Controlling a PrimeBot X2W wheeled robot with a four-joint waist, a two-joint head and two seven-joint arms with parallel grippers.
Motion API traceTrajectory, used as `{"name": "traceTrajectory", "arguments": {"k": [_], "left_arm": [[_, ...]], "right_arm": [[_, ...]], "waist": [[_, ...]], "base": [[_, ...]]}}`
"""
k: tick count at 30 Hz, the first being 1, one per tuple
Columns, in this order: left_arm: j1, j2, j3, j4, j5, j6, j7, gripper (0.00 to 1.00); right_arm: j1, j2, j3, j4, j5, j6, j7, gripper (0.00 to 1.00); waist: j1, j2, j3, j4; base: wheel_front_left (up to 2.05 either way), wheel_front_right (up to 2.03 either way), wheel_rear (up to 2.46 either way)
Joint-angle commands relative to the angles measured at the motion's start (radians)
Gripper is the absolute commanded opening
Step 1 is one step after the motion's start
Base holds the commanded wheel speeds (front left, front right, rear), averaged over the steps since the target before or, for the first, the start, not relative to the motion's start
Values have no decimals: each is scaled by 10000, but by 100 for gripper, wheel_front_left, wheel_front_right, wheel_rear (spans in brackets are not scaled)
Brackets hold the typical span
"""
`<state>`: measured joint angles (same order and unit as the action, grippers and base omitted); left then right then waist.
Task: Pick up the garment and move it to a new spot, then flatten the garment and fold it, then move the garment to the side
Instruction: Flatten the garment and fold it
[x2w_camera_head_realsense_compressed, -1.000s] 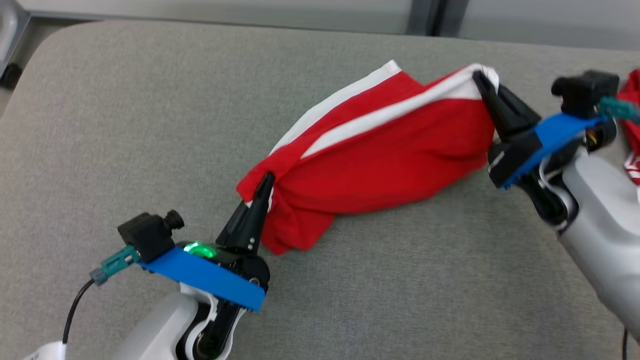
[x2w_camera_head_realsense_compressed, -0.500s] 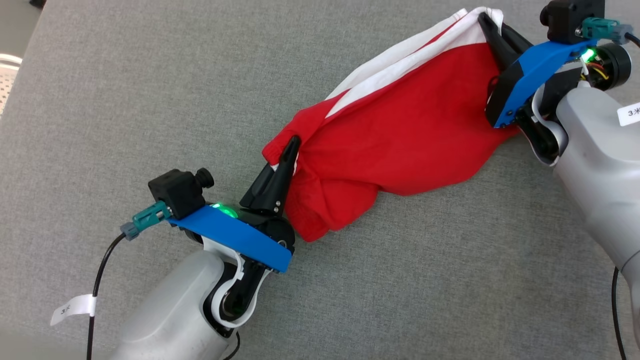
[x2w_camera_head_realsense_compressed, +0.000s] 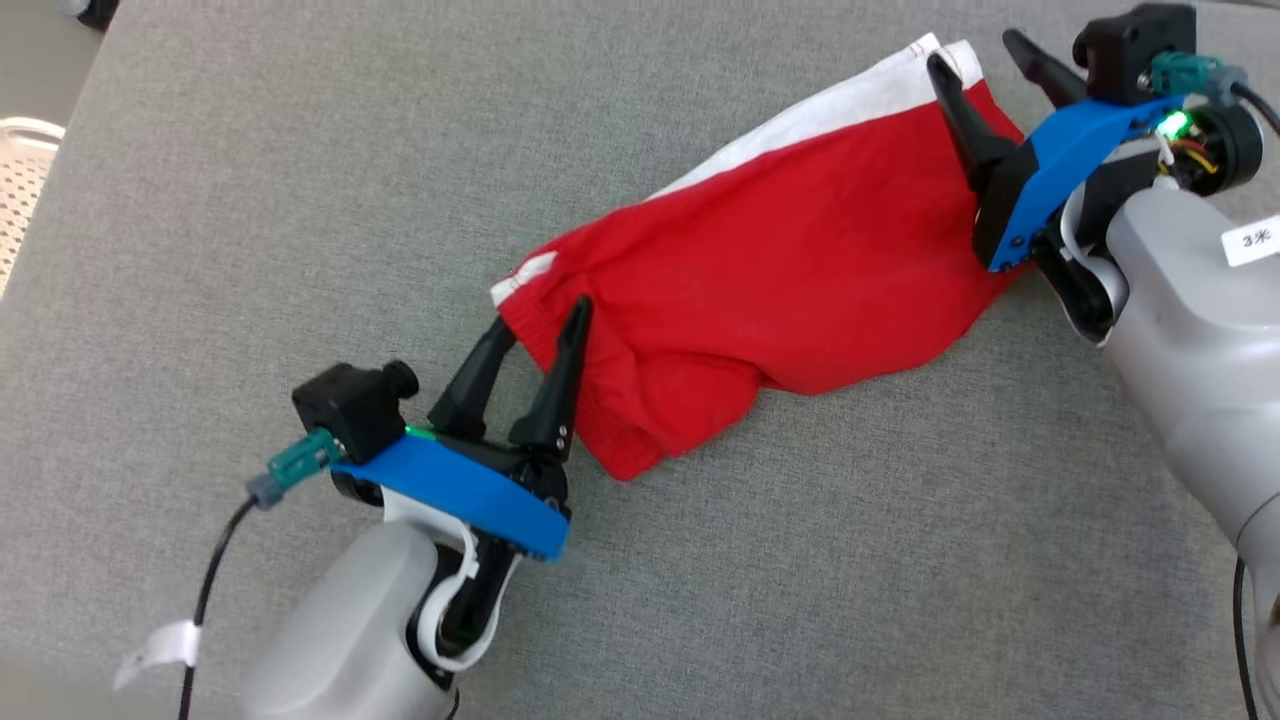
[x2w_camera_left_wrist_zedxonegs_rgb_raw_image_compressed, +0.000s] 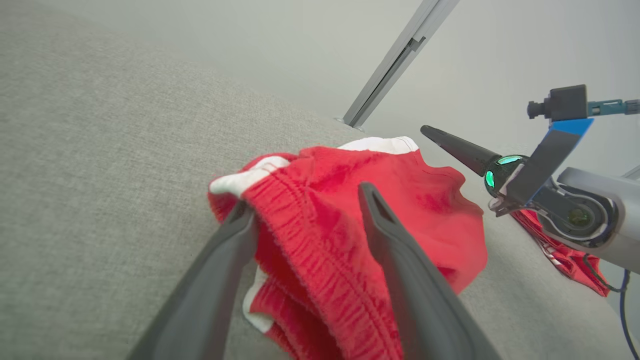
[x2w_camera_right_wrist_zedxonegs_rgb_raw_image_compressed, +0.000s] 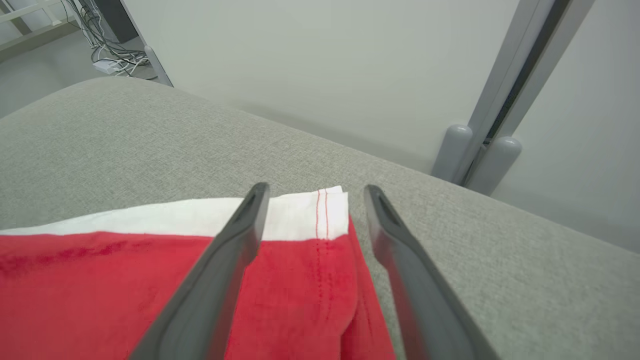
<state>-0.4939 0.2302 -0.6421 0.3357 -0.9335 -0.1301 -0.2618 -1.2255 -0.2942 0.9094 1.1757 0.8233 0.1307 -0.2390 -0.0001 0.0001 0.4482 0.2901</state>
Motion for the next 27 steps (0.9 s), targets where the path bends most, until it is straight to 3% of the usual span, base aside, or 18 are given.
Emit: {"name": "traceTrajectory", "arguments": {"k": [1, 7, 13, 21, 27], "left_arm": [[144, -53, 83, -28, 239, -6, -41, 100], [985, 2, 846, -244, 1238, -6, -41, 100], [1735, -175, 2750, -732, 2835, -6, -41, 100], [2537, -1272, 5770, -1725, 5520, -2, -39, 100], [2816, -1720, 6966, -2119, 6532, -4, -41, 100]], "right_arm": [[224, -60, 59, 53, 91, 1, -63, 100], [557, -344, 241, 304, 341, 1, -88, 100], [779, -673, 334, 633, 546, 1, 89, 100], [902, -708, 569, 843, 588, 1, 510, 100], [1024, -651, 770, 964, 649, 1, 1202, 100]], "waist": [[1, -1, -80, -12], [1, -1, -374, 202], [1, -1, -460, 514], [1, -1, -402, 582], [1, -1, -434, 542]], "base": [[0, 0, 0], [0, 0, 0], [0, 0, 0], [0, 0, 0], [0, 0, 0]]}}
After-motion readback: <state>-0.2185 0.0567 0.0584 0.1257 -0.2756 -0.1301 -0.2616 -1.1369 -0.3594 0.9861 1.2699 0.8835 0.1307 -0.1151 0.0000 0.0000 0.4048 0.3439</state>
